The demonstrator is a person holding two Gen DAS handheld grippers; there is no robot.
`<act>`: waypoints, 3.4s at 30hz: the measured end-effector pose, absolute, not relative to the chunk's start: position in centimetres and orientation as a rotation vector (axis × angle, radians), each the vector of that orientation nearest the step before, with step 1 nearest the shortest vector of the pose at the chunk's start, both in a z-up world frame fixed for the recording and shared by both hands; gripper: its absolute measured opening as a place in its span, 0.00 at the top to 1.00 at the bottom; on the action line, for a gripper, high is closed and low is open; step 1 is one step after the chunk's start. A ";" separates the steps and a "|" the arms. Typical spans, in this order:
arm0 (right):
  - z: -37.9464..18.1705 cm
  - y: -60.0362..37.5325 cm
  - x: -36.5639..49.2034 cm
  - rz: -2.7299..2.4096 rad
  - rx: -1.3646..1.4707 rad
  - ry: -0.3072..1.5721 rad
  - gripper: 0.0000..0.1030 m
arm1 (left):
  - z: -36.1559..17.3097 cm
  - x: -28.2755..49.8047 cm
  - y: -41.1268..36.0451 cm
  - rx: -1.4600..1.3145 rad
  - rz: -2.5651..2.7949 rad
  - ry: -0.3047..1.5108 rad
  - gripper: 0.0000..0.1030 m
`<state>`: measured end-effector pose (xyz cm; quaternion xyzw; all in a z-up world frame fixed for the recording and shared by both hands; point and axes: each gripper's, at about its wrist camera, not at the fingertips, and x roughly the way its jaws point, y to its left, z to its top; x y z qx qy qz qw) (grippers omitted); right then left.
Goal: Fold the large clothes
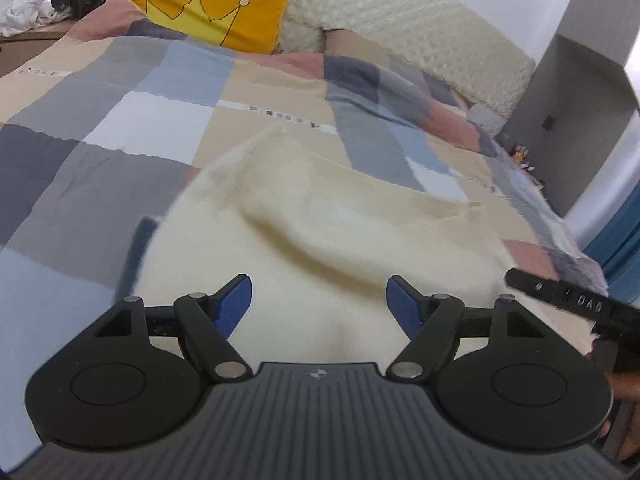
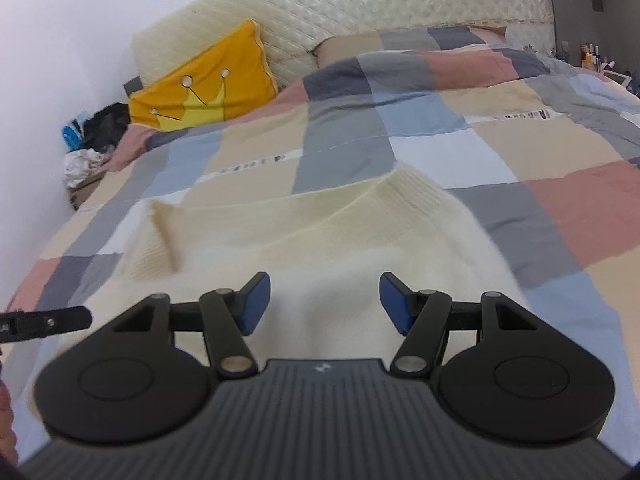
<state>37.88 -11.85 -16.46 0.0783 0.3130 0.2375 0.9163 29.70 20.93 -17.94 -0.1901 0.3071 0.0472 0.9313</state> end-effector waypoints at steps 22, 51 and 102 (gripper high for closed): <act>-16.5 -16.4 25.3 0.455 0.450 0.662 0.38 | -18.7 17.3 14.5 -0.548 0.069 0.614 0.24; -26.8 -18.3 28.2 0.338 1.165 1.014 0.26 | -27.3 19.7 22.2 -1.163 0.289 0.636 0.19; -16.2 -23.4 24.0 0.249 0.980 0.701 0.75 | -14.4 12.9 18.8 -0.793 0.310 0.344 0.77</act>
